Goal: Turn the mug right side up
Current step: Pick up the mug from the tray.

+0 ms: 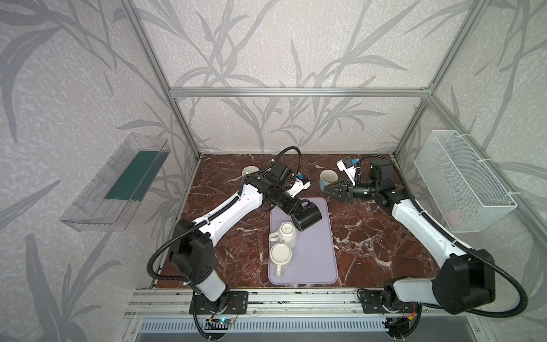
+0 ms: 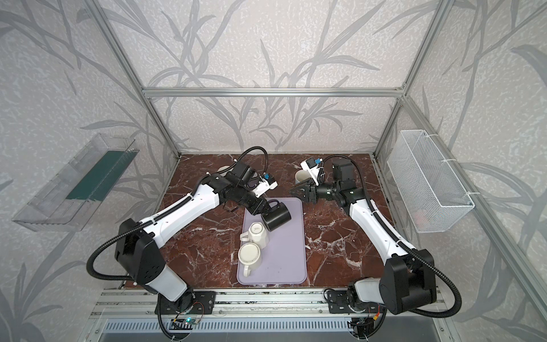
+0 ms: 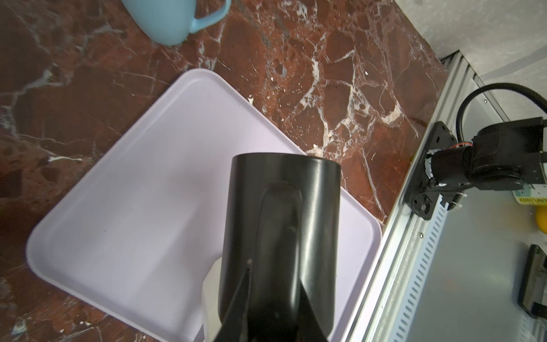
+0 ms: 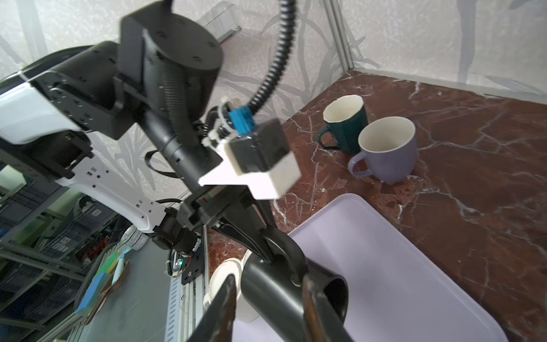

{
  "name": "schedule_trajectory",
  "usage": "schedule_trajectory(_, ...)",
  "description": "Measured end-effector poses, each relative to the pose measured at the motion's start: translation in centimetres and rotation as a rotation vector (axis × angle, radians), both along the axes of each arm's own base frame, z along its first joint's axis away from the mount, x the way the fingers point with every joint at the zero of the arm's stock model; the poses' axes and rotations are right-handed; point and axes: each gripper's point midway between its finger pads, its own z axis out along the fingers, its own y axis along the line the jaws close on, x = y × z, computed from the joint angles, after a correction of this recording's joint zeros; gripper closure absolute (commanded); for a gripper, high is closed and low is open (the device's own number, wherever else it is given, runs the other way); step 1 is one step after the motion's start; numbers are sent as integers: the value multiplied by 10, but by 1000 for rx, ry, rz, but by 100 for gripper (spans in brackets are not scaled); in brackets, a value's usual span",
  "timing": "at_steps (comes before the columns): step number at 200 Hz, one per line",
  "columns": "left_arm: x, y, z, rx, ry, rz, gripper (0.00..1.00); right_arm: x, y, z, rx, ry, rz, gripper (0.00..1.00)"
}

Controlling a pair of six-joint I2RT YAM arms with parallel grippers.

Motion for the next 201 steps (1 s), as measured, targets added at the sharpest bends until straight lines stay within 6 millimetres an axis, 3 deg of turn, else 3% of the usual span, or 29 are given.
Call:
schedule_trajectory(49,15,6,33,-102,-200,75,100,18,-13,-28,-52,163,-135,63)
schedule_trajectory(82,16,7,32,-150,-282,71,100,20,-16,-49,-81,282,-172,62)
schedule_trajectory(119,12,8,28,-179,-347,39,100,23,-15,-57,-88,370,-179,58)
schedule_trajectory(201,7,-1,51,-291,-467,-25,100,25,-6,-84,-61,561,-138,58)
